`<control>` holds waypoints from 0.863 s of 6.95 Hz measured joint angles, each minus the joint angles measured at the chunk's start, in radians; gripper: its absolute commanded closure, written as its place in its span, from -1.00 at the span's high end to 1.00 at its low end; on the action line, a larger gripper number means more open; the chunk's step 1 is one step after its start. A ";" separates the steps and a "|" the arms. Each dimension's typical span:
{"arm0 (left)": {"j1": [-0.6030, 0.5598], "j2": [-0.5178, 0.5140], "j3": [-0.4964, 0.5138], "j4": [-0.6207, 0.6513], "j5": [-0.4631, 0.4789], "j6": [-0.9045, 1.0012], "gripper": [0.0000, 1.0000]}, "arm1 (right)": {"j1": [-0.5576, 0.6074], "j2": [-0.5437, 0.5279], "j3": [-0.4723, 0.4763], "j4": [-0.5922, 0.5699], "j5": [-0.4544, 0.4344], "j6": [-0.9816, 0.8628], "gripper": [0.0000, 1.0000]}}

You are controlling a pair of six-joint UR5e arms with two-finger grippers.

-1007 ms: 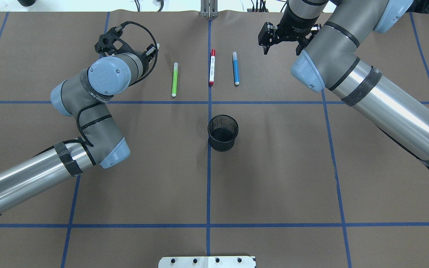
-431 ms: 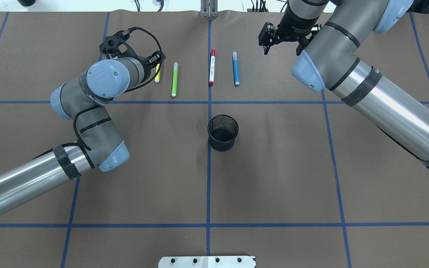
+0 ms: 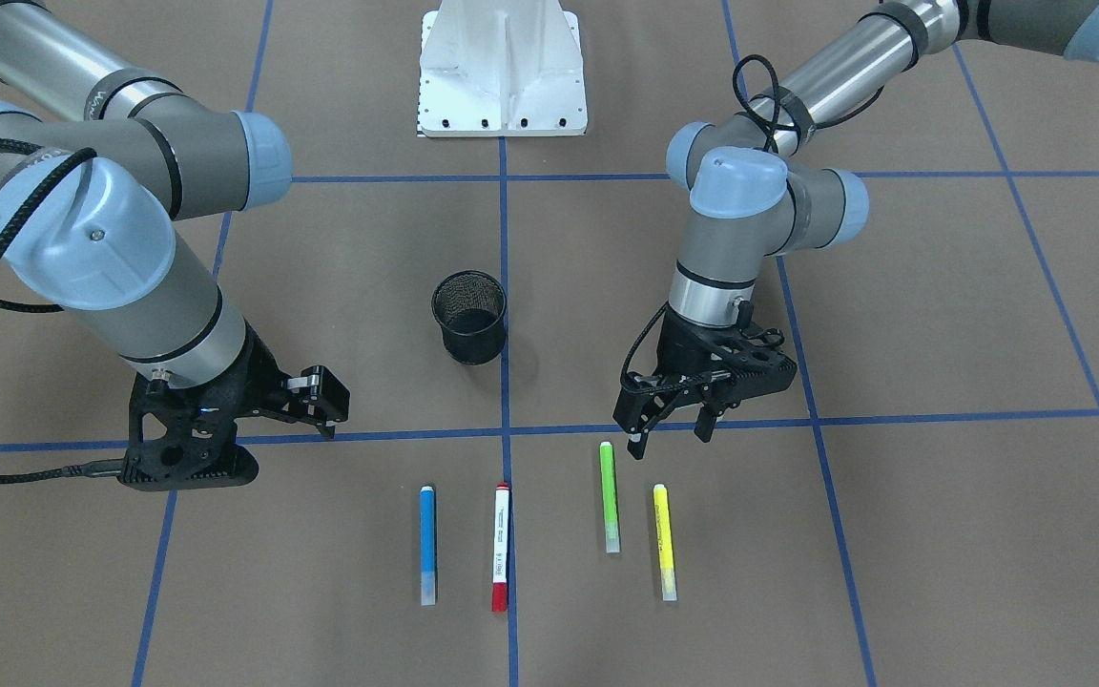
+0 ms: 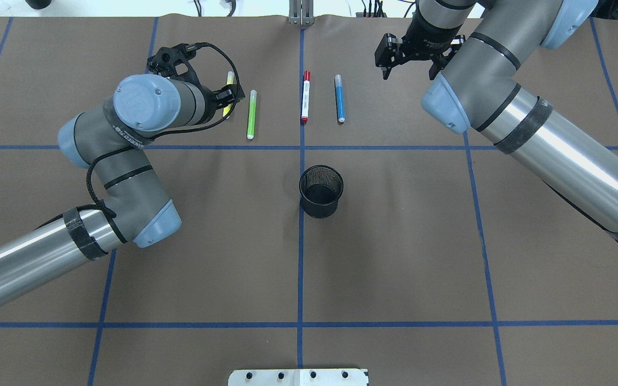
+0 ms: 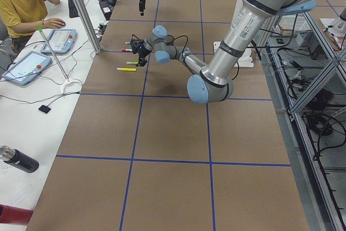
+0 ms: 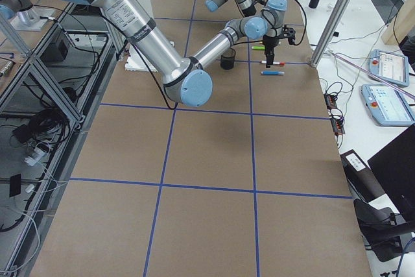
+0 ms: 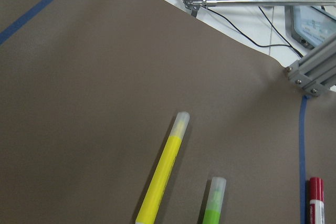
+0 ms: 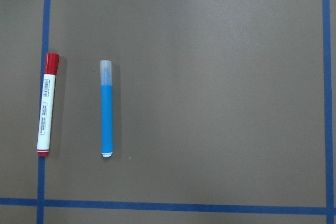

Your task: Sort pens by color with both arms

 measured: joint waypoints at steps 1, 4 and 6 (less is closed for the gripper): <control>-0.012 0.005 -0.078 0.147 -0.034 0.107 1.00 | 0.003 -0.023 0.024 0.007 -0.004 -0.007 0.98; -0.127 0.065 -0.269 0.485 -0.185 0.494 1.00 | 0.036 -0.192 0.152 0.086 -0.016 -0.069 0.98; -0.290 0.171 -0.307 0.527 -0.340 0.826 1.00 | 0.090 -0.323 0.226 0.097 -0.006 -0.175 0.99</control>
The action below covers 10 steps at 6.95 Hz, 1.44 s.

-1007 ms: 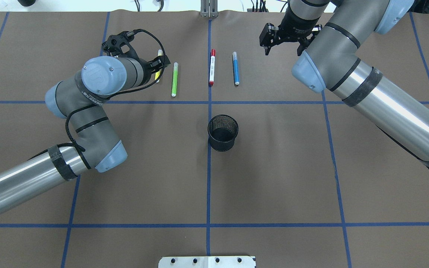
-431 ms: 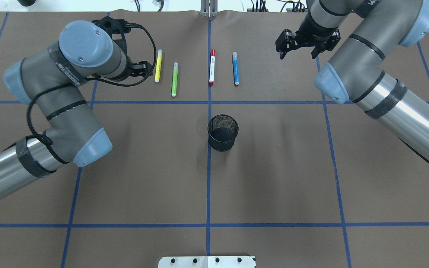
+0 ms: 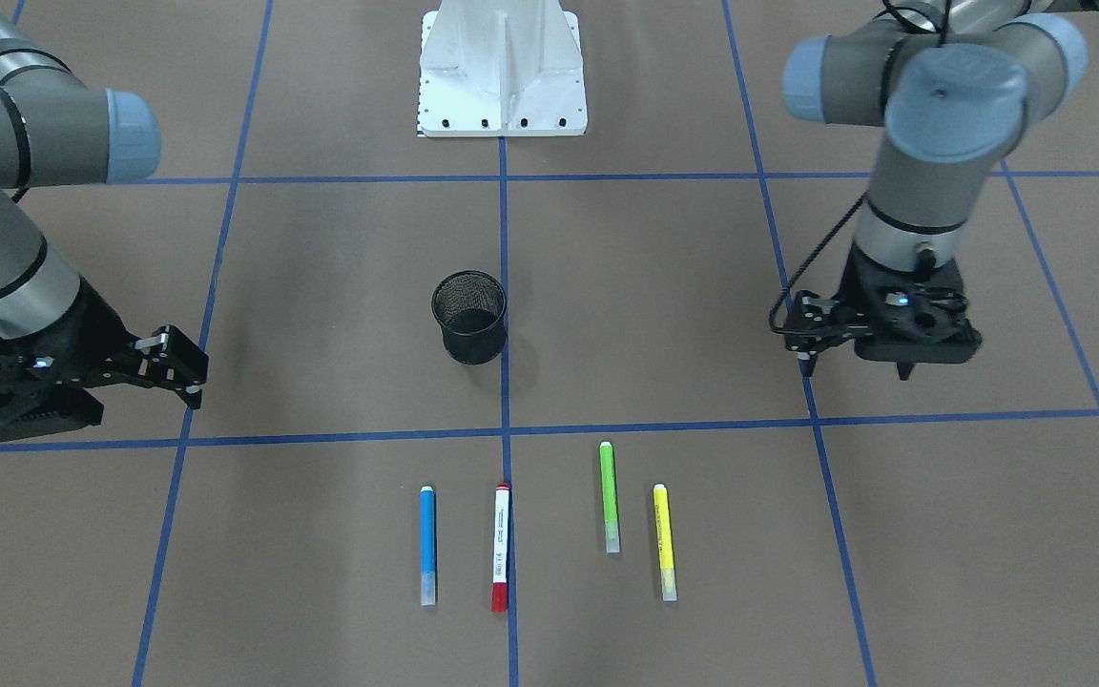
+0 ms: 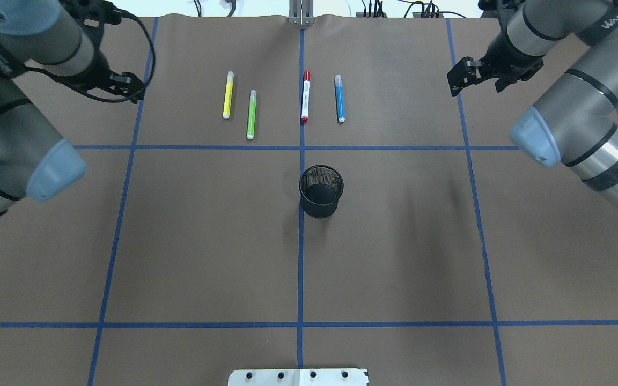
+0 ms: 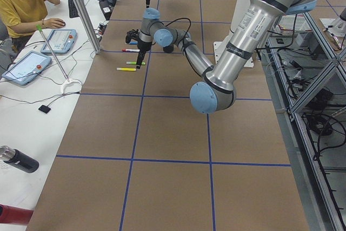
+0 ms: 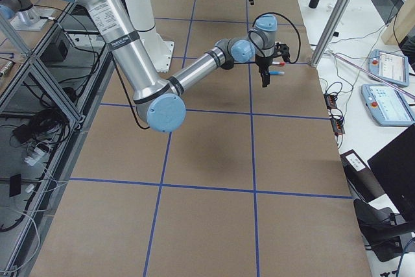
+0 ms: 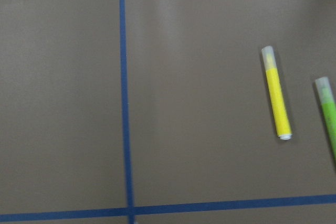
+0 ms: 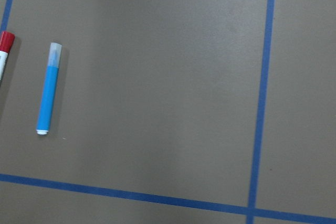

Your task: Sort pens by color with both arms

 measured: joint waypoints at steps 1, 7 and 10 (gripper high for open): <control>-0.094 0.057 0.004 0.004 -0.063 0.165 1.00 | 0.046 -0.073 0.029 -0.001 0.010 -0.077 0.99; -0.511 0.190 0.283 -0.002 -0.289 0.829 1.00 | 0.491 -0.363 0.035 -0.220 0.116 -0.790 0.99; -0.582 0.221 0.315 -0.010 -0.318 0.860 1.00 | 0.562 -0.397 0.025 -0.285 0.112 -0.876 0.98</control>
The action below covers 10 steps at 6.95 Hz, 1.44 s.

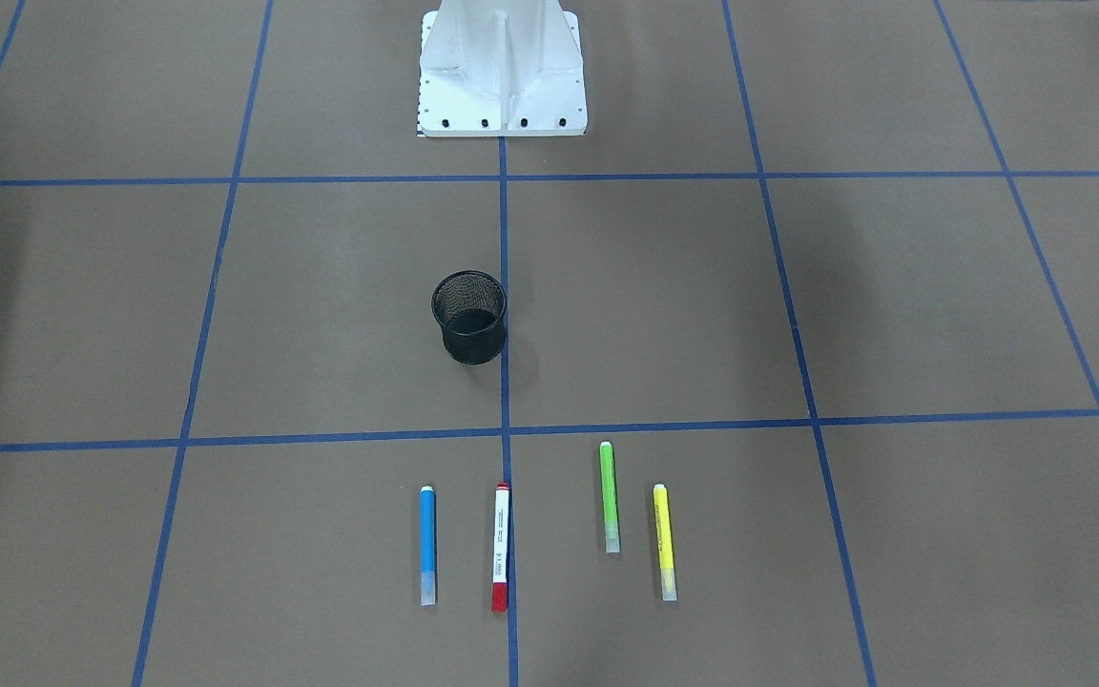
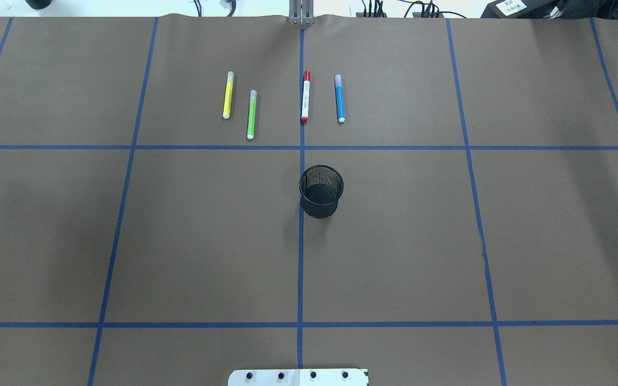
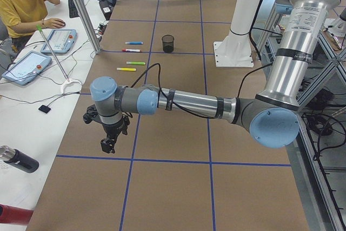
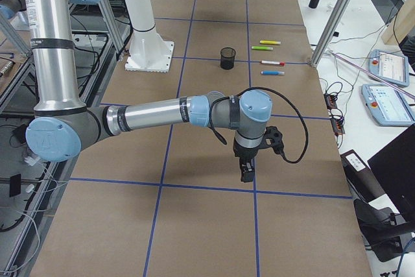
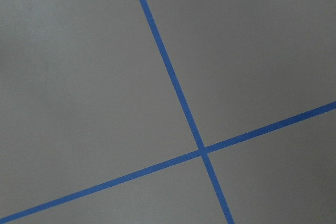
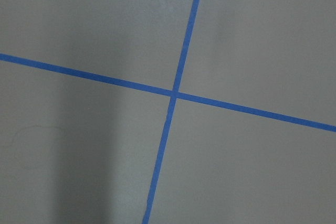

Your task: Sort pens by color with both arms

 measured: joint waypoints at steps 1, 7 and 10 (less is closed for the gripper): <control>-0.026 0.013 -0.002 0.003 -0.042 -0.003 1.00 | 0.001 -0.001 -0.007 0.000 0.001 0.017 0.98; -0.063 0.069 -0.094 -0.006 -0.180 -0.036 1.00 | -0.015 0.012 -0.013 0.021 0.006 0.089 0.99; -0.064 0.116 -0.146 -0.006 -0.177 -0.040 1.00 | -0.019 0.011 -0.019 0.028 0.007 0.090 0.99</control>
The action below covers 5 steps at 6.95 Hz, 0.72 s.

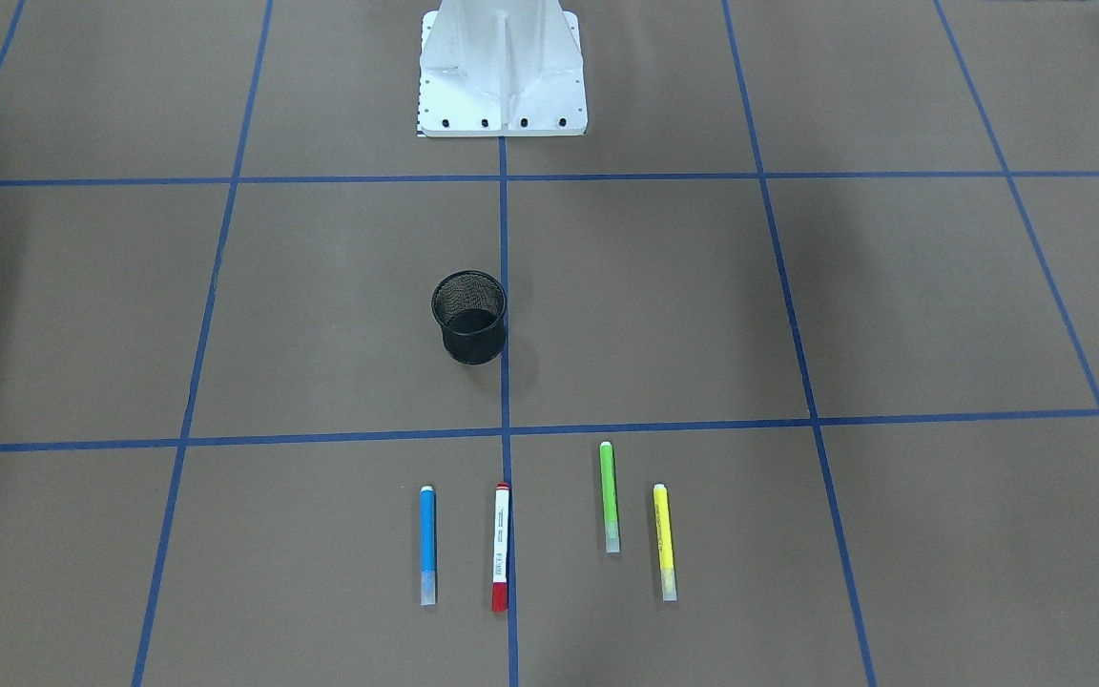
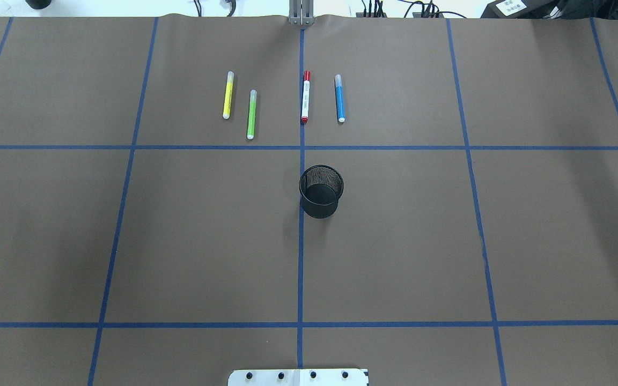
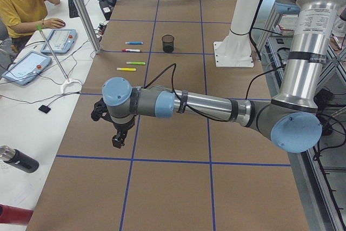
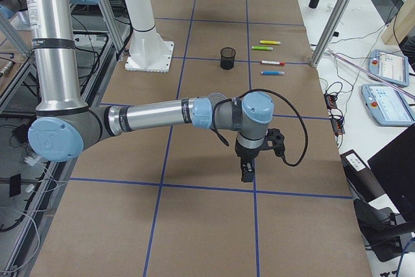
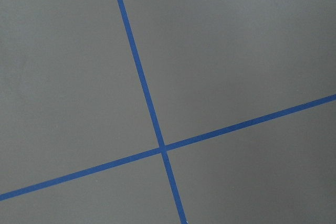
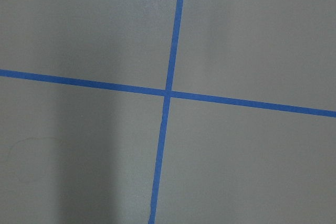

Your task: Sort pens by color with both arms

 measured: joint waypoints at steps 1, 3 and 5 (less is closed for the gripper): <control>0.000 0.007 -0.005 0.000 0.001 -0.001 1.00 | 0.000 0.000 0.000 0.000 0.000 0.000 0.99; 0.000 0.013 -0.010 0.000 0.001 -0.001 1.00 | -0.001 -0.001 0.001 0.001 0.000 0.000 0.99; 0.000 0.017 -0.012 0.000 0.002 -0.001 1.00 | -0.001 -0.001 0.002 0.001 0.000 0.000 1.00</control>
